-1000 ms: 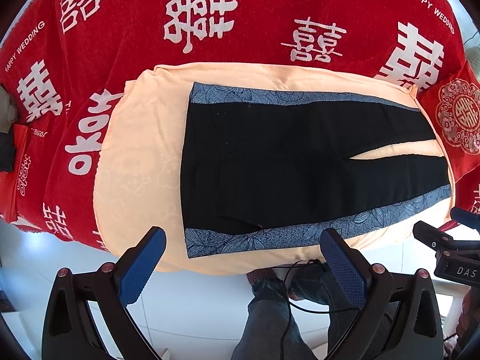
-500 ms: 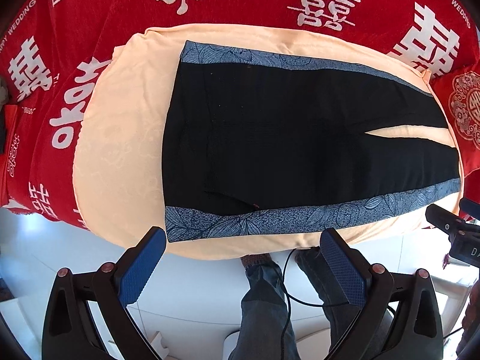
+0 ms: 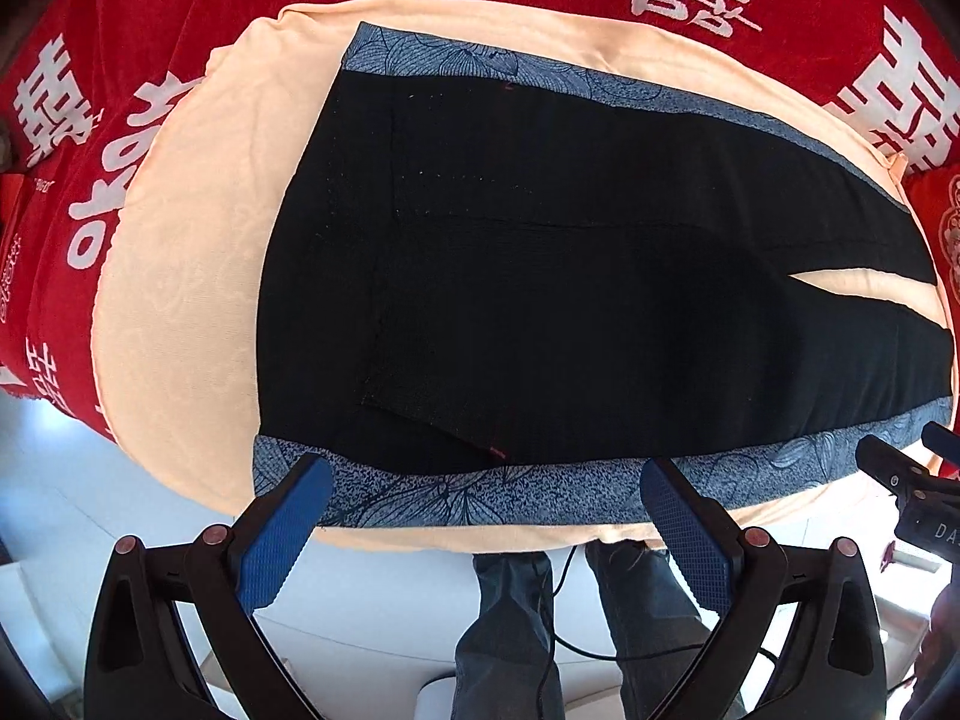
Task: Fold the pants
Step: 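Grasp the patterned cuffs with both grippers and lift them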
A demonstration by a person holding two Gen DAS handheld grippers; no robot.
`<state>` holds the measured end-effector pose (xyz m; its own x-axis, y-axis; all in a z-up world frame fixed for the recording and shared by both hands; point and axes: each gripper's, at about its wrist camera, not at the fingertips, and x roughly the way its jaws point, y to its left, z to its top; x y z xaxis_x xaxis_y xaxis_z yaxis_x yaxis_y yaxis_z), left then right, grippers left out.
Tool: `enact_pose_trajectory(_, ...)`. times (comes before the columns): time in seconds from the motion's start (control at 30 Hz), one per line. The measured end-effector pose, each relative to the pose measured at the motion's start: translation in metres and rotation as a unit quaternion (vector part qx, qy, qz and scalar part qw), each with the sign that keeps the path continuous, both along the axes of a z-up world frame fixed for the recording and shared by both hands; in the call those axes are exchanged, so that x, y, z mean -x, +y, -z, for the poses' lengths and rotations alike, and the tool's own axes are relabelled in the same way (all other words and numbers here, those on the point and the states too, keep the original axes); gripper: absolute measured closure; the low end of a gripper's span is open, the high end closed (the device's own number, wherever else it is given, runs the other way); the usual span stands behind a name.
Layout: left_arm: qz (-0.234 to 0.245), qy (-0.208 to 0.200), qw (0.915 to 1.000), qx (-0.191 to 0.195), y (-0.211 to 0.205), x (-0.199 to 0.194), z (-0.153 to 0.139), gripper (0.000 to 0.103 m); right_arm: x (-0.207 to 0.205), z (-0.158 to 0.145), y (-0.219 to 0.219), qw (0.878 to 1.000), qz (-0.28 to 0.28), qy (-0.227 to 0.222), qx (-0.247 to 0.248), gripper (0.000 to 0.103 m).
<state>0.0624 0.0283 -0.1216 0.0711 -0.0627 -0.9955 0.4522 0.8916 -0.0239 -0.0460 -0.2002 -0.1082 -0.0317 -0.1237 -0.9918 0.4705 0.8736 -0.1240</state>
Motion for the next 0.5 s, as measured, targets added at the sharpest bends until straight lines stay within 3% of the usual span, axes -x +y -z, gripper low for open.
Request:
enact_pose_trajectory(0.23,0.0,0.001,0.9999,-0.01,-0.007,-0.002,0.022,0.0,-0.005,0.021,-0.007,1.0,-0.008,0.003,-0.005,0.0)
enact_pose_trajectory(0.5,-0.008,-0.001,0.9999,-0.014,-0.008,-0.004,0.026,0.0,-0.01,0.027,-0.011,1.0,-0.014,0.001,-0.012,0.0)
